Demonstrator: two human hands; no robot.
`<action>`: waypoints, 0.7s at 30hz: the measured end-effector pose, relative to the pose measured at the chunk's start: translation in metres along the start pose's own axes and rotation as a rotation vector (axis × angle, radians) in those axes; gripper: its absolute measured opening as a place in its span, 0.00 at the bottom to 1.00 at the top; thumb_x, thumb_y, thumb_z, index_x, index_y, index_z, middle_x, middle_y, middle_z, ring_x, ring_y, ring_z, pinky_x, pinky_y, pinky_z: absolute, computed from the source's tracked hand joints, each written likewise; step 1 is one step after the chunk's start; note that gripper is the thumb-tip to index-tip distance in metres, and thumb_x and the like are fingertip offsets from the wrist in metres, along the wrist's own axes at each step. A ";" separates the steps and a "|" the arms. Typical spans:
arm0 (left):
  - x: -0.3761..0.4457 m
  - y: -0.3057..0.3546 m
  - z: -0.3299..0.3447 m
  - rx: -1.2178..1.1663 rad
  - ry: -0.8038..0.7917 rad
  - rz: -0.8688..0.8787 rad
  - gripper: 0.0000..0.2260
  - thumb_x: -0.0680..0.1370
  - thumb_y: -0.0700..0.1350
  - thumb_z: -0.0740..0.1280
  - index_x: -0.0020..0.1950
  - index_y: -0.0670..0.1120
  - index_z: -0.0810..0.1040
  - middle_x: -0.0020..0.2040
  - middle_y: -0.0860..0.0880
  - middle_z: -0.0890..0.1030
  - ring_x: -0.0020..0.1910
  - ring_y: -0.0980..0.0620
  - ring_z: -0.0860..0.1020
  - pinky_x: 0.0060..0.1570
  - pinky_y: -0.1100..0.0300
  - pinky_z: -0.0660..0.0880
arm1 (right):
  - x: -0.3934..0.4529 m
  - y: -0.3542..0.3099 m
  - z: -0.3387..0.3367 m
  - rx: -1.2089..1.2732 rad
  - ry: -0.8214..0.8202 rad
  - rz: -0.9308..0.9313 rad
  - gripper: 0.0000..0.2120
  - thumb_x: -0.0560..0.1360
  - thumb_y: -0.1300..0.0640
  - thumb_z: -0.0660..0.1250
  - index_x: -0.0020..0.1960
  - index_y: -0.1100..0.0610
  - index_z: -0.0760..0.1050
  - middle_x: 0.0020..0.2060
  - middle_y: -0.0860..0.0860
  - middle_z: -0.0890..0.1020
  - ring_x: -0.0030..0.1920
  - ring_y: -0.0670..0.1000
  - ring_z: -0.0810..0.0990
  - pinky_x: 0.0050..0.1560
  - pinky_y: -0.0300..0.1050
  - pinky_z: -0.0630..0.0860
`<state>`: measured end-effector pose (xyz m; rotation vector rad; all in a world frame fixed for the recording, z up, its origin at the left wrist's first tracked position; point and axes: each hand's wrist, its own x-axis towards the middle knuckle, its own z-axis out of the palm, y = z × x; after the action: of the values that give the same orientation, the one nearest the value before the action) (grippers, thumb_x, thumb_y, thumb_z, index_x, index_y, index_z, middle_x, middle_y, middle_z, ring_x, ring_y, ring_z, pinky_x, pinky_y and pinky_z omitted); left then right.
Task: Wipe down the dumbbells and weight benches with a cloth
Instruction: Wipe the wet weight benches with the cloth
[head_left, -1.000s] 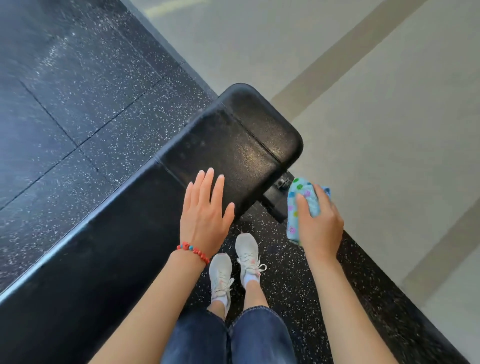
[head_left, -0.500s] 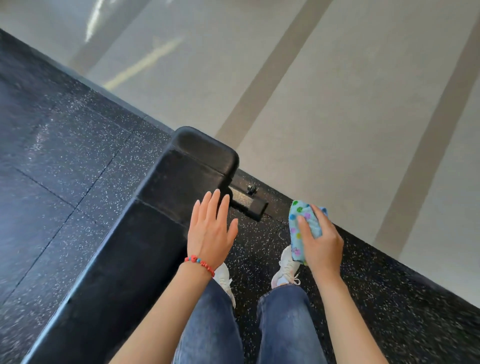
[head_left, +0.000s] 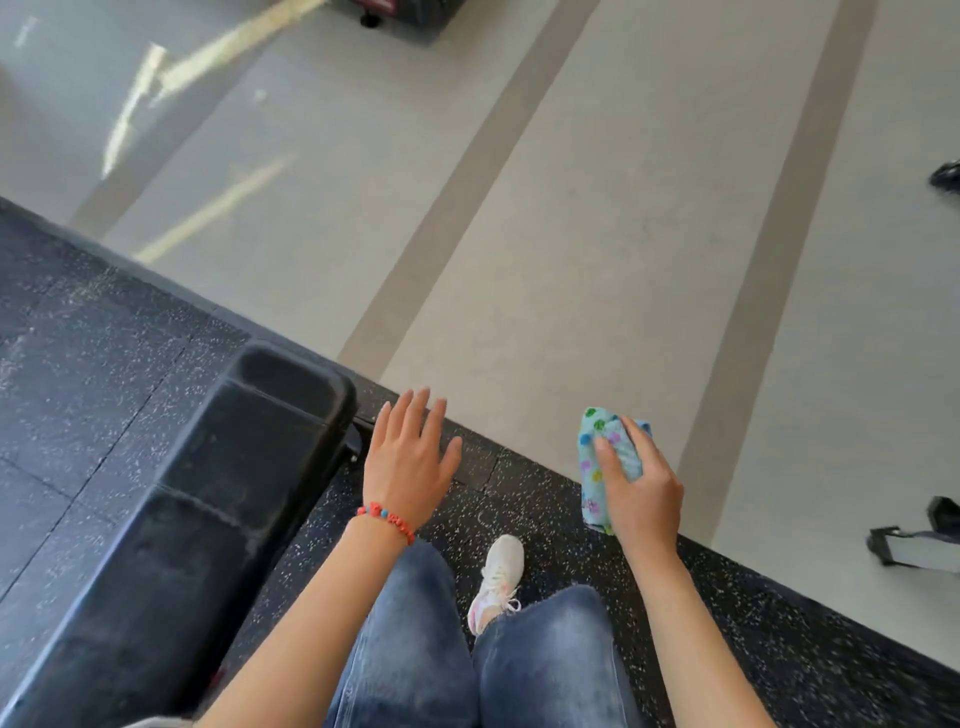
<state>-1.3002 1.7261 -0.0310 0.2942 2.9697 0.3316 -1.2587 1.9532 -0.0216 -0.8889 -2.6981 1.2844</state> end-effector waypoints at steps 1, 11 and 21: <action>0.009 0.007 -0.002 -0.005 0.009 0.003 0.24 0.76 0.53 0.54 0.61 0.38 0.77 0.60 0.38 0.78 0.61 0.38 0.75 0.61 0.40 0.68 | 0.009 -0.002 -0.004 0.005 0.007 0.001 0.18 0.74 0.51 0.68 0.62 0.55 0.75 0.54 0.55 0.80 0.49 0.50 0.78 0.50 0.40 0.72; 0.129 0.036 -0.021 -0.048 0.059 0.077 0.23 0.76 0.52 0.55 0.60 0.38 0.77 0.59 0.38 0.78 0.59 0.37 0.76 0.59 0.40 0.70 | 0.112 -0.043 0.001 0.046 0.007 -0.025 0.19 0.74 0.48 0.67 0.63 0.53 0.75 0.54 0.54 0.81 0.51 0.52 0.79 0.52 0.48 0.77; 0.273 0.025 -0.066 -0.035 0.127 0.094 0.22 0.76 0.52 0.55 0.59 0.37 0.77 0.58 0.37 0.79 0.58 0.36 0.77 0.57 0.39 0.71 | 0.253 -0.140 0.015 0.092 0.007 -0.075 0.19 0.74 0.49 0.67 0.63 0.53 0.74 0.55 0.53 0.80 0.53 0.51 0.78 0.53 0.44 0.75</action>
<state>-1.5712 1.7937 0.0068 0.4245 3.0764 0.4285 -1.5423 2.0004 0.0148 -0.7730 -2.6156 1.3754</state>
